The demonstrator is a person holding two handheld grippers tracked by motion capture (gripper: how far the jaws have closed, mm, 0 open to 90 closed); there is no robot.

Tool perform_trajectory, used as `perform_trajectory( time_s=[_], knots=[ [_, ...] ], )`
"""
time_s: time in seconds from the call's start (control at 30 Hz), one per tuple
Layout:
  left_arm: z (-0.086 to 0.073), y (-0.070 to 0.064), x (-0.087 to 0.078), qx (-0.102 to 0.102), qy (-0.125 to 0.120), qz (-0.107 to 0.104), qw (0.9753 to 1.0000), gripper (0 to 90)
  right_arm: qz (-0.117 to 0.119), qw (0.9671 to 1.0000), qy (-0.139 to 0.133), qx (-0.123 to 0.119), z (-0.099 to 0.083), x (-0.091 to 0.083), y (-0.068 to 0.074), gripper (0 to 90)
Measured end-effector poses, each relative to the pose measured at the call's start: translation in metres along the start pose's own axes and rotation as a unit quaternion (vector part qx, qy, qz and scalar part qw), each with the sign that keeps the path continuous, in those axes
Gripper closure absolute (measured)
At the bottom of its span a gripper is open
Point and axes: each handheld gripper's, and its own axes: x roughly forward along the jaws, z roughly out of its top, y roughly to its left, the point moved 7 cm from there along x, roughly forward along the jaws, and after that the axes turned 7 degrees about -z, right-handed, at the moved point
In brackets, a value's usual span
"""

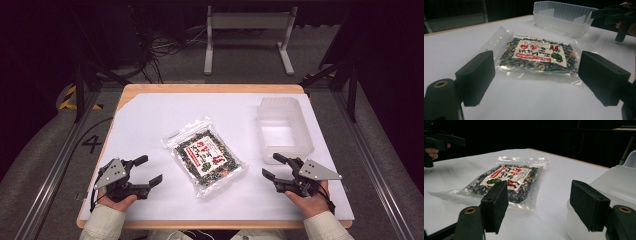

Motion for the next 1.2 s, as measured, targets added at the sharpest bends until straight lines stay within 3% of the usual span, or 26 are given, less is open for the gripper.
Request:
perform_trajectory(
  time_s=[0.17, 0.4, 0.7, 1.0, 1.13, 1.2],
  knots=[
    [0.008, 0.003, 0.000, -0.013, -0.001, 0.003, 0.9999, 16.4, 0.000, 1.0000, -0.002, -0.001, 0.001, -0.001, 0.000, 31.8],
    [0.021, 0.008, 0.002, -0.007, -0.004, 0.006, 0.9999, 16.1, 0.001, 1.0000, 0.000, 0.000, 0.001, -0.001, 0.000, 31.7],
    [0.038, 0.016, 0.013, -0.019, -0.001, -0.007, 0.9998, 15.4, 0.017, 0.9998, 0.004, 0.004, 0.000, 0.002, 0.003, 31.7],
    [0.048, 0.034, 0.024, -0.038, 0.003, 0.009, 0.9992, 15.4, 0.024, 0.9997, -0.002, 0.002, 0.001, 0.003, 0.004, 33.4],
    [0.051, 0.040, 0.026, -0.040, 0.000, 0.007, 0.9992, 16.2, 0.026, 0.9997, -0.005, 0.001, 0.002, 0.002, 0.004, 33.7],
    [0.052, 0.044, 0.029, -0.038, -0.001, 0.016, 0.9992, 16.2, 0.027, 0.9996, -0.004, 0.001, 0.001, 0.002, 0.004, 33.7]
  ],
)
